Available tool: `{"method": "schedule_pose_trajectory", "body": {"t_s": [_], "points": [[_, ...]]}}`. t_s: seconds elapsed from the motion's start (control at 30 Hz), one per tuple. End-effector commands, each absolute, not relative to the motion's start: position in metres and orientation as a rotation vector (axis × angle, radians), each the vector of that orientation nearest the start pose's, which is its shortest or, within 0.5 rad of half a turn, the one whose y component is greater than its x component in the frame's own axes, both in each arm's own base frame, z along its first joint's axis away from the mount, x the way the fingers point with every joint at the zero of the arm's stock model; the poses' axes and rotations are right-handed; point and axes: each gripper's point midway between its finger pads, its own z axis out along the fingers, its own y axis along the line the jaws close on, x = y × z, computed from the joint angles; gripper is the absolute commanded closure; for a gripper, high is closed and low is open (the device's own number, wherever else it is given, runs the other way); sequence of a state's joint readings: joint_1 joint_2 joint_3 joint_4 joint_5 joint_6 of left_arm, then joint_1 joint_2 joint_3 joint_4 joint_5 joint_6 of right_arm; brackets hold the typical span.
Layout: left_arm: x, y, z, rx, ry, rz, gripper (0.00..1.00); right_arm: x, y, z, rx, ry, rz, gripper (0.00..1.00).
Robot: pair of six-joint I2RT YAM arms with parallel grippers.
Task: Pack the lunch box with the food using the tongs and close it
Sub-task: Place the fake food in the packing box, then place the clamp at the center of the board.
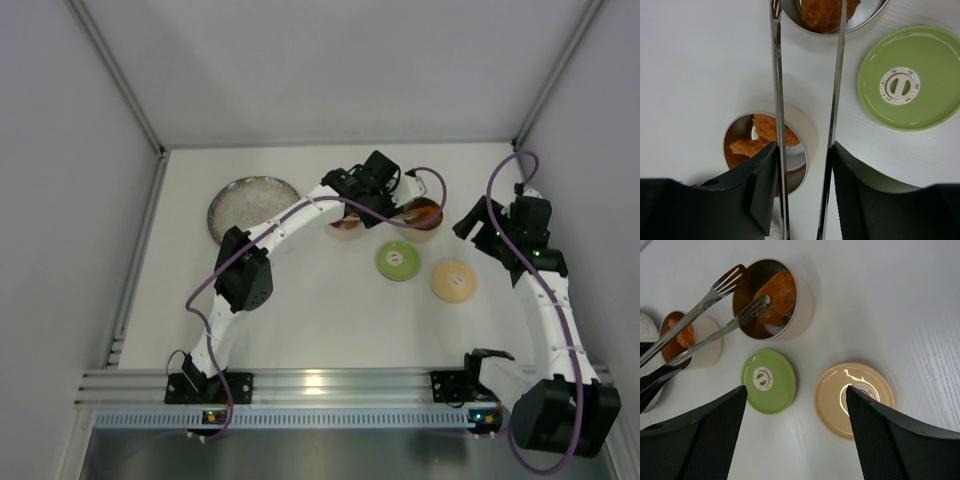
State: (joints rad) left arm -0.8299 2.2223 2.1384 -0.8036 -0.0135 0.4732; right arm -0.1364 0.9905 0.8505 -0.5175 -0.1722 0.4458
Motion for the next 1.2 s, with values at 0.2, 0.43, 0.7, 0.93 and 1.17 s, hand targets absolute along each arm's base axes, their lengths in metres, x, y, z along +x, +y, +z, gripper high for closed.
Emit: {"method": "schedule_pose_trajectory", "body": {"t_s": [0.2,0.43,0.7,0.93,1.17], "points": [[0.401,-0.407,0.223,1.318,1.84,-0.254,0.54,0.306,0.002,0.193,0.539,2.128,0.357,0.2],[0.403,-0.409,0.235,1.25,1.848,-0.328,0.55,0.307,0.002,0.194,0.537,2.129,0.356,0.2],[0.417,-0.391,0.261,1.111,1.883,-0.38,0.55,0.312,0.003,0.193,0.54,2.142,0.365,0.2],[0.449,-0.34,0.299,0.893,1.919,-0.364,0.57,0.315,0.001,0.19,0.541,2.16,0.353,0.2],[0.483,-0.238,0.316,0.673,1.988,-0.237,0.57,0.321,0.0,0.185,0.519,2.189,0.341,0.22]]}}
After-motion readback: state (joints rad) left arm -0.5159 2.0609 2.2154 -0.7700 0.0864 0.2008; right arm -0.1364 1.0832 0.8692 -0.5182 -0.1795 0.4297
